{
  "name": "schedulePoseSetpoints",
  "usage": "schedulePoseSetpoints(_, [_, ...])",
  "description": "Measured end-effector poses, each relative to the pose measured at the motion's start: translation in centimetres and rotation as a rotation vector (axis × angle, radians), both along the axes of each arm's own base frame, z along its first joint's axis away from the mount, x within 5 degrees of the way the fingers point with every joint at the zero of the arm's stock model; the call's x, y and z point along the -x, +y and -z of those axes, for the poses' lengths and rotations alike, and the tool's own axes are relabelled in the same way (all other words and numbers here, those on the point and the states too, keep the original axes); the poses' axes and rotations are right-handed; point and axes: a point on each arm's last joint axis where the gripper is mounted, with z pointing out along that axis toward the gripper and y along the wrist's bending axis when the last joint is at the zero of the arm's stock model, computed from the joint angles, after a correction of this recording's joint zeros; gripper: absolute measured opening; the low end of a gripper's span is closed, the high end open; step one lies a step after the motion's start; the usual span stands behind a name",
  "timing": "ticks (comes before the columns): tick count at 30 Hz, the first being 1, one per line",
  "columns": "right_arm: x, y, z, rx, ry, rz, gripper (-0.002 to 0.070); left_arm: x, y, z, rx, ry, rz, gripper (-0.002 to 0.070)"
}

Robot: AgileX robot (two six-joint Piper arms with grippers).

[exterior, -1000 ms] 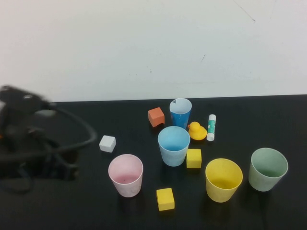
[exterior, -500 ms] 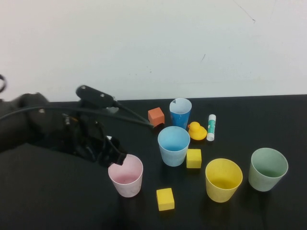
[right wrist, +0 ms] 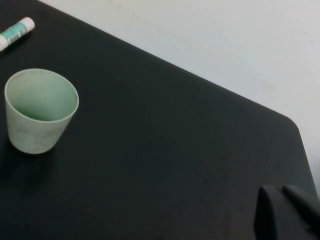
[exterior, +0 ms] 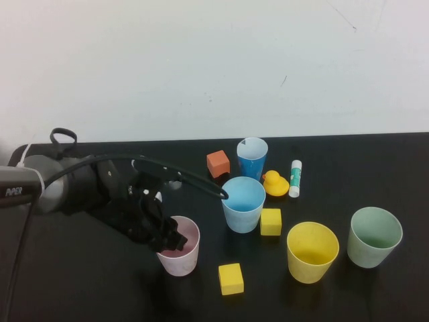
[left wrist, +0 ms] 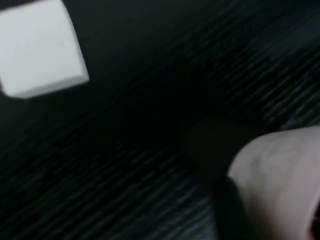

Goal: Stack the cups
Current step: Pick up the pink cup, then place the pink cup on the blue cup

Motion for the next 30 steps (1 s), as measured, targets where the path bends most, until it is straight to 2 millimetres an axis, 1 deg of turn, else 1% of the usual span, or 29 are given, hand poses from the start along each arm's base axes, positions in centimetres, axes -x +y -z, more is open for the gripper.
schedulePoseSetpoints(2, [0.0,0.0,0.0,0.000,0.000,0.000,-0.0003,0.0,-0.2,-0.1,0.008,0.025,0.014,0.0171])
schedulePoseSetpoints(3, [0.0,0.0,0.0,0.000,0.000,0.000,-0.0003,-0.1,-0.3,-0.3,0.014,0.034,0.021,0.0122])
schedulePoseSetpoints(4, [0.0,0.0,0.0,0.000,-0.001,0.000,-0.0003,-0.2,-0.5,-0.7,0.024,0.048,0.030,0.0079])
schedulePoseSetpoints(5, [0.0,0.0,0.0,0.000,-0.001,0.000,-0.0003,-0.4,-0.7,-1.2,0.038,0.062,0.034,0.0053])
schedulePoseSetpoints(7, [0.0,0.0,0.0,-0.002,-0.001,0.000,-0.0003,-0.9,-1.2,-2.5,0.068,0.090,0.047,0.0023])
schedulePoseSetpoints(9, [0.0,0.0,0.0,-0.002,-0.001,0.000,-0.0003,-1.5,-1.7,-4.0,0.095,0.110,0.058,0.0014])
schedulePoseSetpoints(12, [0.0,0.0,0.0,-0.001,-0.003,0.000,-0.0003,-2.5,-2.4,-6.8,0.135,0.122,0.085,0.0007])
schedulePoseSetpoints(16, [0.0,0.0,0.0,-0.001,-0.003,0.000,-0.0003,-3.6,-3.6,-10.6,0.164,0.076,0.132,0.0006])
schedulePoseSetpoints(20, [0.0,0.0,0.0,-0.001,-0.003,0.000,-0.0003,-4.1,-4.9,-12.9,0.183,-0.006,0.159,0.0006])
schedulePoseSetpoints(22, [0.0,0.0,0.0,0.000,-0.003,-0.001,-0.0003,-4.3,-5.7,-13.4,0.186,-0.050,0.165,0.0006])
schedulePoseSetpoints(24, [0.0,0.0,0.0,0.001,-0.005,-0.001,-0.0003,-4.5,-6.4,-13.2,0.178,-0.087,0.167,0.0006])
schedulePoseSetpoints(27, [0.0,0.0,0.0,0.001,-0.005,-0.001,-0.0003,-4.8,-7.2,-12.1,0.141,-0.108,0.182,0.0006])
schedulePoseSetpoints(30, [0.0,0.0,0.0,0.001,-0.005,-0.001,-0.0003,-5.2,-7.4,-10.7,0.116,-0.086,0.178,0.0006])
